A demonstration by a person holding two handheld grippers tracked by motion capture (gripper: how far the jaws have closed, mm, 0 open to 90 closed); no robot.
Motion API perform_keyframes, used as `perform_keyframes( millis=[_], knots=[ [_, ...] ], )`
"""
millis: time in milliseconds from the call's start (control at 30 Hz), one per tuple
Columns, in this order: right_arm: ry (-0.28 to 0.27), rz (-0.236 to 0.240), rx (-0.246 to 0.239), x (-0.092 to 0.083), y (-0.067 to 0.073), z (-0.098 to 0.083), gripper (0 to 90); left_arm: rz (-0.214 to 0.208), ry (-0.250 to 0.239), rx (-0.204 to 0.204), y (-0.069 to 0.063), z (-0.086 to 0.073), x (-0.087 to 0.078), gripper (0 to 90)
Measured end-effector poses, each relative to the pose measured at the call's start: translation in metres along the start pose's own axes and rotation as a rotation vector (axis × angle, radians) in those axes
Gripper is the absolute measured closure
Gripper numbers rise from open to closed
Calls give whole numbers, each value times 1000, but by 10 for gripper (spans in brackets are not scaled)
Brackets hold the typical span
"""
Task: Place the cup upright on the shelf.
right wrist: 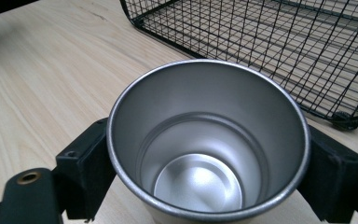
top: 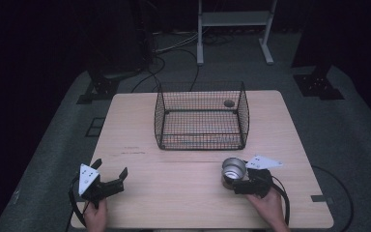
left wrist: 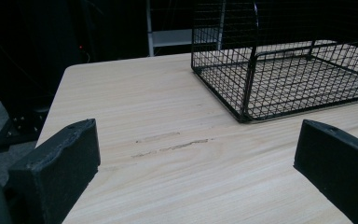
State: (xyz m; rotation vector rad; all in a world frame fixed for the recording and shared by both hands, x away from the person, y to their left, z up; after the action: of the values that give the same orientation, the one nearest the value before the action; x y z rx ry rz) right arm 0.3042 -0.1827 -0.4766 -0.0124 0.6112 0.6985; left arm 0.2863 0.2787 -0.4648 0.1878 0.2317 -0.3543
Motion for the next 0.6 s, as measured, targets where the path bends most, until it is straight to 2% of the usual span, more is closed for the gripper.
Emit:
perform_keyframes(
  millis=[367,600],
  knots=[
    [2,9,-13,-5,3,9,149,-5,4,-3,0,0,0,0],
    [-13,19,-23,-12,6,22,150,-14,10,-2,-1,-1,2,0]
  ],
)
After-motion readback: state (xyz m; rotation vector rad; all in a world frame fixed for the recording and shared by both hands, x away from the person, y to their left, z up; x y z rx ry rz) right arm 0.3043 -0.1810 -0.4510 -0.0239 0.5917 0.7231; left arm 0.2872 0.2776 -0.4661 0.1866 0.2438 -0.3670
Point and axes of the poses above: each handheld gripper's, and its own axes: x roughly forward along the jaws, z roughly out of its top, y roughly to its left, the point moved 3 cm from there along x, roughly forward along the jaws, and after that the axes turned 7 degrees about x, right-handed, at the moved point
